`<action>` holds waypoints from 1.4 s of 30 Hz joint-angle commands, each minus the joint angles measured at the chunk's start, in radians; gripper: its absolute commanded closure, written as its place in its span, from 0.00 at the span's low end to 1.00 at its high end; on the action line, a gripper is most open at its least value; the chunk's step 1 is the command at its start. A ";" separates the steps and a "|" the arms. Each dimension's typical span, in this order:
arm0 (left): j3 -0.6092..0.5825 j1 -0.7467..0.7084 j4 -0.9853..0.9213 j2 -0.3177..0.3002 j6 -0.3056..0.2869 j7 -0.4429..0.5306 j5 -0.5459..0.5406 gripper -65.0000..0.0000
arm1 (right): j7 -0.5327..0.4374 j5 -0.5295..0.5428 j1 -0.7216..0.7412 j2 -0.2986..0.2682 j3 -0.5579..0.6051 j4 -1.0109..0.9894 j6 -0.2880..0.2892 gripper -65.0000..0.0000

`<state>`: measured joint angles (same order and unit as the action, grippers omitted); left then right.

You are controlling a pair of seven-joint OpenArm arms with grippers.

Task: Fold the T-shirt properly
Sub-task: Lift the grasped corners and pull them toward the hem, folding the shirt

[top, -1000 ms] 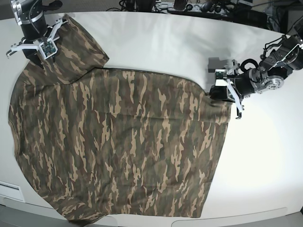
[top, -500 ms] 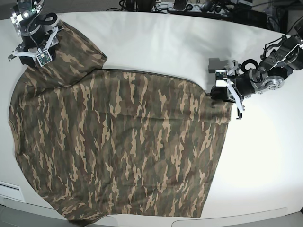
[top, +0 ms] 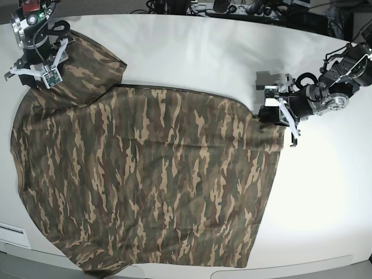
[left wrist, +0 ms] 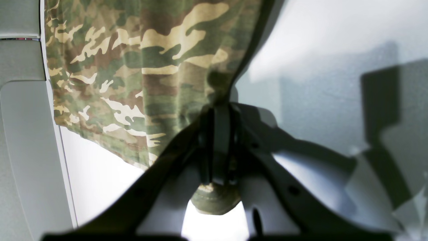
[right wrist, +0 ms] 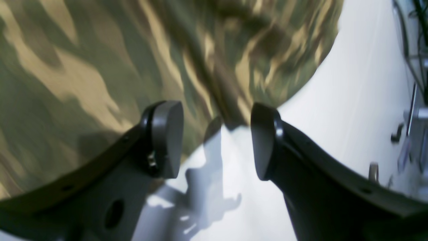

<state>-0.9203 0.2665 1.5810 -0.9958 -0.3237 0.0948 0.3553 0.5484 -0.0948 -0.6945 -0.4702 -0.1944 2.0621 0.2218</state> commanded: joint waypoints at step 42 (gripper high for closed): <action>-0.008 -0.006 0.325 -0.199 0.031 -0.330 -0.058 1.00 | 0.077 0.013 -0.068 -0.099 -0.010 0.093 0.014 1.00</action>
<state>-0.9421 0.2440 1.8965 -1.1721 -0.3164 -0.2367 0.2943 0.6300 -0.0765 -0.7574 -0.5545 -0.1944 2.1384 0.2440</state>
